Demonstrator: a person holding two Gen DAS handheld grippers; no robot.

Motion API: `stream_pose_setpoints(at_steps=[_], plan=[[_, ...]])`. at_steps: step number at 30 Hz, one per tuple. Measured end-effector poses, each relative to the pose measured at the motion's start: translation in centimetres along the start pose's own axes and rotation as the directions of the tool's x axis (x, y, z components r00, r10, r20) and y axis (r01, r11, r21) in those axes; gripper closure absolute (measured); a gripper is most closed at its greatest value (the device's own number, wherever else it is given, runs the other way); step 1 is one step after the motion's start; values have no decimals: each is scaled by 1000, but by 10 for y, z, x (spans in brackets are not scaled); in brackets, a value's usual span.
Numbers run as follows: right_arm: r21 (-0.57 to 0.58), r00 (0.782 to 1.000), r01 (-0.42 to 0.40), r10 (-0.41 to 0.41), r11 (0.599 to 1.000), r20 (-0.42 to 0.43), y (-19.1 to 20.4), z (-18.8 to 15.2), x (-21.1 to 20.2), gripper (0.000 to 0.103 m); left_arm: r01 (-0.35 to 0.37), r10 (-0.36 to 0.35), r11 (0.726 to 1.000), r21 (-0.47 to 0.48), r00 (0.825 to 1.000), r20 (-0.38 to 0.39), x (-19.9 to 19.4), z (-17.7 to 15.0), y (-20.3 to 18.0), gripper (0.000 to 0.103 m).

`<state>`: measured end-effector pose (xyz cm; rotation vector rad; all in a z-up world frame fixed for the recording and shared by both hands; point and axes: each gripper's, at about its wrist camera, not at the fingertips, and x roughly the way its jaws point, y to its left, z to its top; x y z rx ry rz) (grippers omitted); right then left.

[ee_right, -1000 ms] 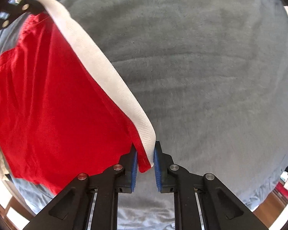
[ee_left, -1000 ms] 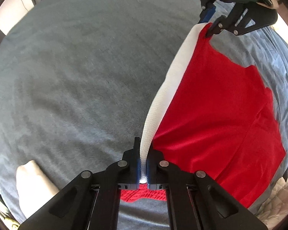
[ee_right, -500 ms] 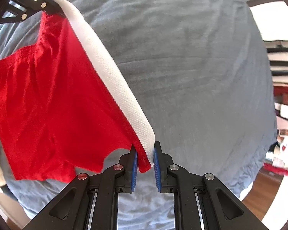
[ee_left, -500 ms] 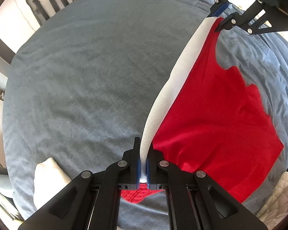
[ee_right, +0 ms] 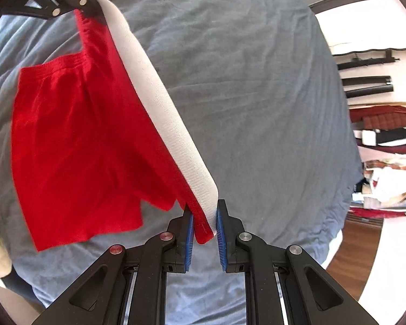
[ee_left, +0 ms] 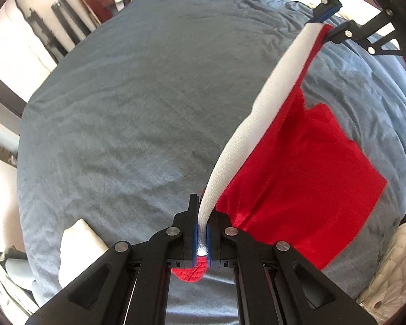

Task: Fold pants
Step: 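Lift the shorts by the waistband with both grippers and fold it over the legs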

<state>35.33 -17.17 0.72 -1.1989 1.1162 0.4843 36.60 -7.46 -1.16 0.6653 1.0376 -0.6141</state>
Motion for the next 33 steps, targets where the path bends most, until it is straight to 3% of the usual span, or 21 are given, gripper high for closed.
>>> stream_pose_setpoints(at_steps=[11,15,25,33], plan=[[58,998,56,-56,997,0,59,-31,-34,87,-45,40,995,85,998,50,-27,-30,-47,97],[83,999,39,-39,996,5,80,-37,-39,87,-32,28,996,87,998,48,-26,-47,-62,97],[187,998,61,-63,981,7,134,-46,-29,87,-33,29,998,51,997,78,-13,-85,-83,97],[215,995,99,-100,972,-8,175,-48,-14,87,-111,100,991,78,985,138,1,-109,-102,97]])
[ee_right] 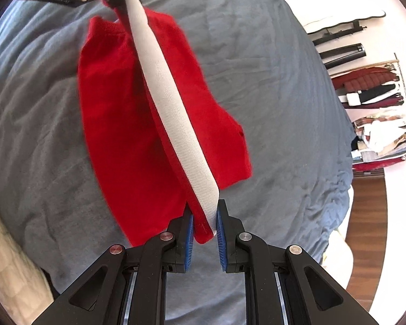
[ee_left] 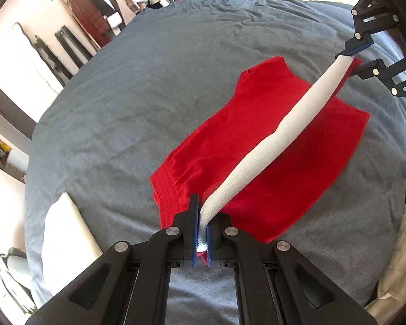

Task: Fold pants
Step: 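Lift the shorts by the waistband with both grippers and fold it over the legs, then open both grippers and lift them off the folded shorts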

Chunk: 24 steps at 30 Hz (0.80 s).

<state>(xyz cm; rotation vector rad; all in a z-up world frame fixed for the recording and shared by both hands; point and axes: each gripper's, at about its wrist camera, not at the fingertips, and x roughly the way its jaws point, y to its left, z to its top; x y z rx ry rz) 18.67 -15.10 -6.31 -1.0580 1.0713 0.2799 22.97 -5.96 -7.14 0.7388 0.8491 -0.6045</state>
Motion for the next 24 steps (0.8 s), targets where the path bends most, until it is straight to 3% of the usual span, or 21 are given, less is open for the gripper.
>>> stream_pose_setpoints(at_steps=[14,21,24], plan=[[-7,998,51,-52,999,-32,41,-14,23,87,-116,110,987,113,992,55,15,-21,-35,92],[7,997,60,-60,998,-43,52,-18,29,87,-141,134,983,120,989,61,16,-29,-41,84],[16,996,76,-75,997,-51,57,-20,29,80,-149,144,981,121,988,55,15,-34,-44,73]])
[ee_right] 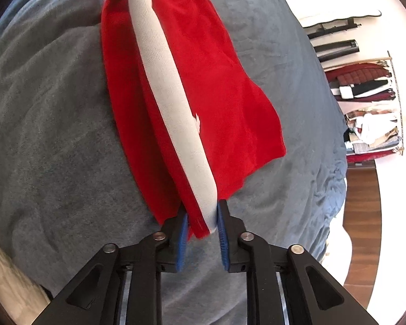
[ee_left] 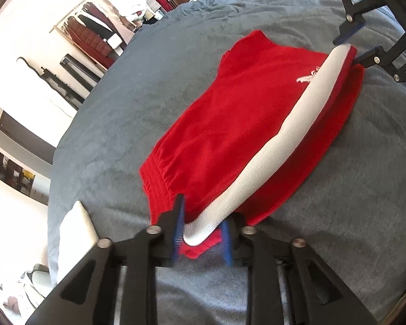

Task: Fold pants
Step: 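Open both grippers and lift them off the folded shorts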

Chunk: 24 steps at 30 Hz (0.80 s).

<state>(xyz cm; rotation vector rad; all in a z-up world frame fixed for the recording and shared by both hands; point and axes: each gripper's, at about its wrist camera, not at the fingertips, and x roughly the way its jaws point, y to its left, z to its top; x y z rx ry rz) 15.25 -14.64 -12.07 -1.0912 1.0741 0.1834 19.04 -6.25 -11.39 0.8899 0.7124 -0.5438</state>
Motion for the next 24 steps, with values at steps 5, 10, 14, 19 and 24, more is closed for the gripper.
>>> stream_pose_setpoints(at_steps=[5,10,14,19,24], plan=[[22,1000,18,-18,1000,2,8,-6,-5,65,2,-2,1000,5,1000,3,-9,-9,-8,60],[31,1000,15,-15,999,-9,13,-15,-14,65,34,-34,999,-6,999,-2,-15,-16,-17,59],[54,1000,5,-4,999,-17,18,-23,-21,65,43,-43,999,-27,999,-2,-21,-19,-22,59],[191,1000,-22,23,981,0,11,-32,-35,65,38,-37,991,-127,999,14,-37,-18,-12,59],[569,979,-202,163,798,119,-27,-50,-44,65,19,-6,955,-297,999,44,-49,-16,12,59]])
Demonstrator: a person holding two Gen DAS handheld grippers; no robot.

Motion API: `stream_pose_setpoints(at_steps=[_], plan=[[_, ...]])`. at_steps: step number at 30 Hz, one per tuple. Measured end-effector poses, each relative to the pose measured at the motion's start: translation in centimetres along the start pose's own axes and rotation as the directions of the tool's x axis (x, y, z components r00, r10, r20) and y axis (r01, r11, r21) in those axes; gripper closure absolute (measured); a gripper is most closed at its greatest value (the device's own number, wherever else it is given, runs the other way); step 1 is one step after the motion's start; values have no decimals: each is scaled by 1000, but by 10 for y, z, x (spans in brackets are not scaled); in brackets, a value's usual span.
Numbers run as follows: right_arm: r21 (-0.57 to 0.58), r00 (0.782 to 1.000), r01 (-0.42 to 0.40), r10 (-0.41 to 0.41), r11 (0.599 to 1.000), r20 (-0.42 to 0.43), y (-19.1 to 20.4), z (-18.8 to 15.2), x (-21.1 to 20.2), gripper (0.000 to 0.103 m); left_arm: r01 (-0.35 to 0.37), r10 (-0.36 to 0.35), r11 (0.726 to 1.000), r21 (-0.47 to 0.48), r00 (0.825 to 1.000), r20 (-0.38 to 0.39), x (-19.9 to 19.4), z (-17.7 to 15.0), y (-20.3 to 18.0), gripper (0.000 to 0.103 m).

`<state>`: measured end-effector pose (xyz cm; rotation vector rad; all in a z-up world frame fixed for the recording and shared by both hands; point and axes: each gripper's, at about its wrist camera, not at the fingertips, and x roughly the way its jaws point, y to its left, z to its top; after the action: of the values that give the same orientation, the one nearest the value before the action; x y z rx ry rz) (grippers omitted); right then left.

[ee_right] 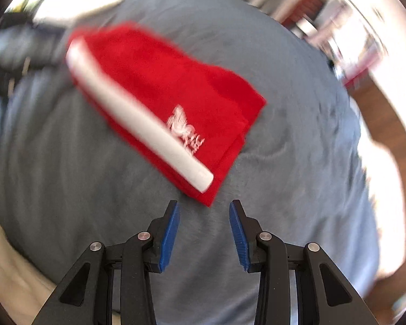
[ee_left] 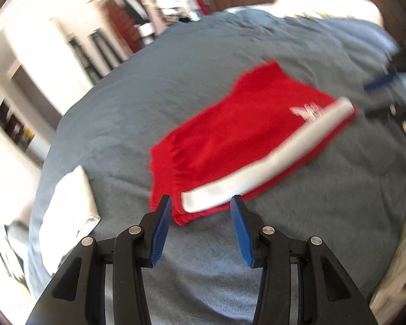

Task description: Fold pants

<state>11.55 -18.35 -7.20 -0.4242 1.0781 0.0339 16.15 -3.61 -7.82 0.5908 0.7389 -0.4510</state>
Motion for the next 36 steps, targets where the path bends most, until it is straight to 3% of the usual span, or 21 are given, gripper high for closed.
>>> stream_pose_setpoints(at_steps=[2,5,9,12,15,20,25,30,36], plan=[[112,998,-61,57,992,36,-8,2,-4,65,-8,9,995,-102,1000,6,-2,2,14,59],[238,993,-86,64,967,101,-14,7,-9,65,-23,25,974,-226,1000,6,0,1,35,57],[436,984,-128,58,891,171,-23,7,-8,65,-41,39,931,-363,999,-13,6,-4,55,57],[560,979,-147,39,816,200,-30,2,-3,65,-63,67,914,-402,998,-4,9,-6,54,57],[583,970,-187,54,791,237,-29,1,1,65,-84,85,895,-438,996,-17,15,-9,56,57],[655,978,-145,7,742,209,-39,0,12,65,-92,91,875,-475,996,-25,25,-9,58,57],[702,982,-154,31,695,184,-44,-1,25,65,-91,84,858,-506,996,-37,40,-6,65,57],[701,988,-133,35,701,152,-41,0,34,65,-76,56,847,-526,997,-54,50,-8,67,57],[695,993,-119,69,709,99,-36,-7,41,65,-68,38,860,-506,997,-70,53,-15,60,57]])
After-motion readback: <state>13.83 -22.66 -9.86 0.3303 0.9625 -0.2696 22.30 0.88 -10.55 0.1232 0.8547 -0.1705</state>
